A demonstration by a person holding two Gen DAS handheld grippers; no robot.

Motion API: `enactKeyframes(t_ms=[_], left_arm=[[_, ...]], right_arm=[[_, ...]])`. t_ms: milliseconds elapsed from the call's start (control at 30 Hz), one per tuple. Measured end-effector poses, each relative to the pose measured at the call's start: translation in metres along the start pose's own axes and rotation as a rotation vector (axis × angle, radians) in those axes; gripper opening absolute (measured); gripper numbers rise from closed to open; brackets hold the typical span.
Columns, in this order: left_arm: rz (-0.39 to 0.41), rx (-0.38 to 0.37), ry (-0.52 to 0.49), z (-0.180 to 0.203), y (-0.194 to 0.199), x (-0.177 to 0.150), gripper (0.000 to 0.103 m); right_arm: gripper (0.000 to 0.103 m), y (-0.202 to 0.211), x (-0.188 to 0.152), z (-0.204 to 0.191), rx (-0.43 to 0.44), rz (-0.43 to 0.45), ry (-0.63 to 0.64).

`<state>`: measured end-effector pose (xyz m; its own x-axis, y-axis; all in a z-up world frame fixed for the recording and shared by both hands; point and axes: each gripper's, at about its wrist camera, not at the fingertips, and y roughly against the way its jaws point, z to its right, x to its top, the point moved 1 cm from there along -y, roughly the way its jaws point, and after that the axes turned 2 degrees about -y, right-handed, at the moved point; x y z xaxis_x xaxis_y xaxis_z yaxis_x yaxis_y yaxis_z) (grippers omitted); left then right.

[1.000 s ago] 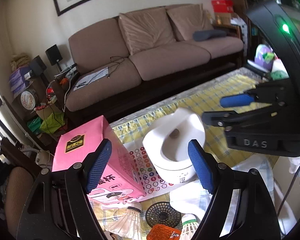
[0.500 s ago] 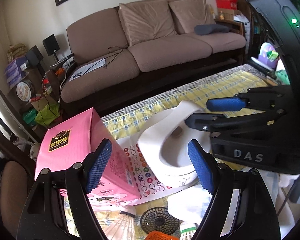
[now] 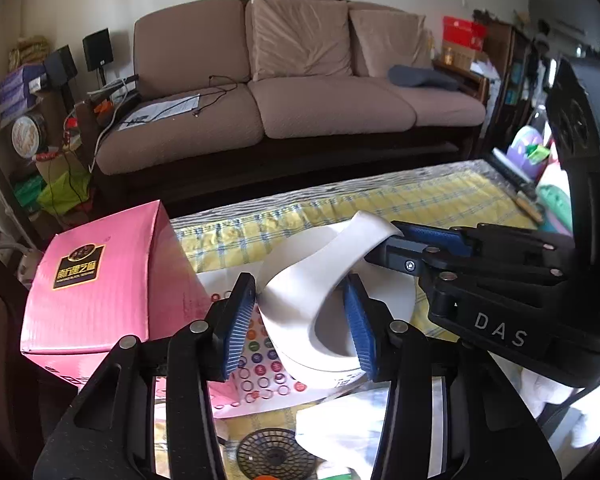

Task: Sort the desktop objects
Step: 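Grasp the white humidifier by its handle with the right tool and lift, then carry the humidifier into the white cardboard box and open the right tool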

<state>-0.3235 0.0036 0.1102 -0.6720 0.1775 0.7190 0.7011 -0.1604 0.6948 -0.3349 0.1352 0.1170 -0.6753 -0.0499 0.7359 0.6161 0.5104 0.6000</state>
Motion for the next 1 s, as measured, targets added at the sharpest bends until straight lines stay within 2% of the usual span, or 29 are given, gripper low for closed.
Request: enactKeyframes(t_ms=[67, 200, 367, 467, 533, 700, 833, 1000], left_arm=[[0.024, -0.011, 0.004, 0.001, 0.009, 0.004, 0.041], [0.079, -0.013, -0.051, 0.019, 0.037, 0.020, 0.034], [0.127, -0.031, -0.092, 0.046, 0.082, 0.040, 0.036], [0.135, -0.072, -0.126, 0.072, 0.114, 0.050, 0.036], [0.131, -0.129, -0.154, 0.096, 0.138, 0.050, 0.036], [0.077, -0.303, -0.175, 0.162, 0.166, 0.031, 0.036], [-0.021, -0.467, -0.152, 0.224, 0.163, 0.003, 0.035], [-0.140, -0.558, -0.198, 0.302, 0.147, -0.038, 0.032]], right_arm=[[0.019, 0.011, 0.003, -0.002, 0.007, 0.031, -0.010], [0.019, 0.041, 0.016, -0.007, 0.019, 0.081, -0.007], [0.019, 0.095, 0.028, -0.011, 0.006, 0.136, -0.024], [0.019, 0.137, 0.027, -0.010, 0.001, 0.159, -0.029], [0.019, 0.169, 0.020, -0.004, -0.019, 0.157, -0.040], [0.019, 0.245, -0.025, 0.036, -0.069, 0.098, -0.132], [0.019, 0.285, -0.077, 0.079, -0.147, 0.036, -0.221], [0.019, 0.314, -0.144, 0.135, -0.230, -0.043, -0.338]])
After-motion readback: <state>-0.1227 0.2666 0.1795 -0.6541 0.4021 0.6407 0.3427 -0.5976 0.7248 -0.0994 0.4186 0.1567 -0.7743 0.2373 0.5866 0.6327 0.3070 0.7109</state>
